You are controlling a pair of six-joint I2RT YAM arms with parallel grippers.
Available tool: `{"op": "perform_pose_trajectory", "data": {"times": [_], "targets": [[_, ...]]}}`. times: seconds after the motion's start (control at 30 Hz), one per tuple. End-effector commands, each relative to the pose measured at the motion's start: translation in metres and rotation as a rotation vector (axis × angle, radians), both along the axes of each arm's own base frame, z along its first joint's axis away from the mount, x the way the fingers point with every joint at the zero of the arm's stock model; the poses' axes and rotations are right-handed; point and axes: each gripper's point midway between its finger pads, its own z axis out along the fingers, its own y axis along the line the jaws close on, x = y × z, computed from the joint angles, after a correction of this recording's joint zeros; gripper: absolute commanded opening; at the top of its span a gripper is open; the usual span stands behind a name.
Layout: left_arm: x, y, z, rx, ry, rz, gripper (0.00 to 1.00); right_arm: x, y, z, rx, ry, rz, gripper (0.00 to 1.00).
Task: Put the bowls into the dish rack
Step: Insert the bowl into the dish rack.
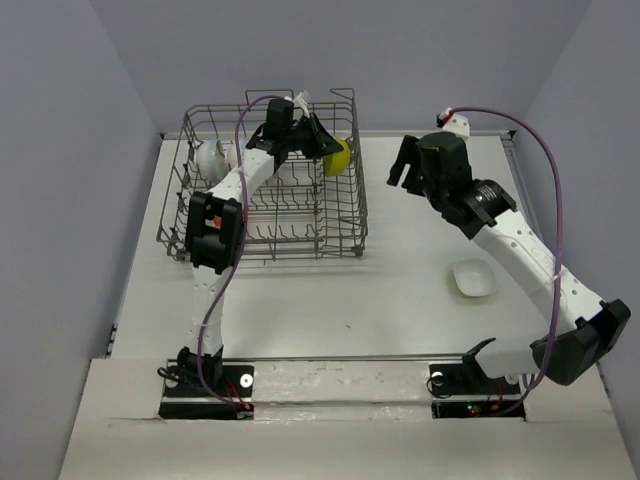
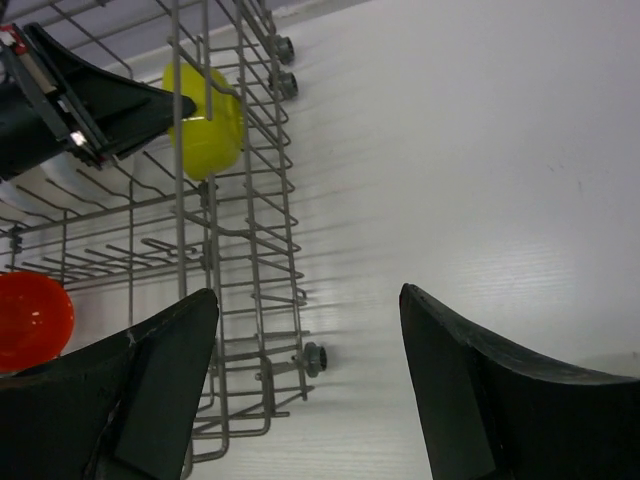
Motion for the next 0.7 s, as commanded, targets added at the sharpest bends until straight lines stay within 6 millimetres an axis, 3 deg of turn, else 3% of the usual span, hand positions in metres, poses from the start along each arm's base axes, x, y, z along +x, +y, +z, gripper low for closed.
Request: {"op": "perform_pose_trajectory", "data": {"times": [0.0, 0.07, 0.33, 0.5, 0.67], "targets": [[0.017, 0.025, 0.077, -0.017, -0.191, 0.066, 0.0, 0.015, 0.027, 0.037, 0.052, -0.082, 0.095, 0.78], [0.017, 0.025, 0.076, -0.017, -0.191, 0.066, 0.0, 0.021, 0.036, 0.038, 0.059, -0.077, 0.12, 0.78], [0.019, 0.024, 0.07, -0.013, -0.183, 0.065, 0.0, 0.035, 0.069, 0.001, 0.079, 0.015, 0.219, 0.75], [0.02, 0.024, 0.07, -0.013, -0.182, 0.067, 0.0, 0.035, 0.076, -0.021, 0.073, 0.059, 0.25, 0.73], [0.02, 0.023, 0.069, -0.014, -0.182, 0.064, 0.0, 0.034, 0.08, -0.027, 0.084, 0.069, 0.265, 0.73]]}}
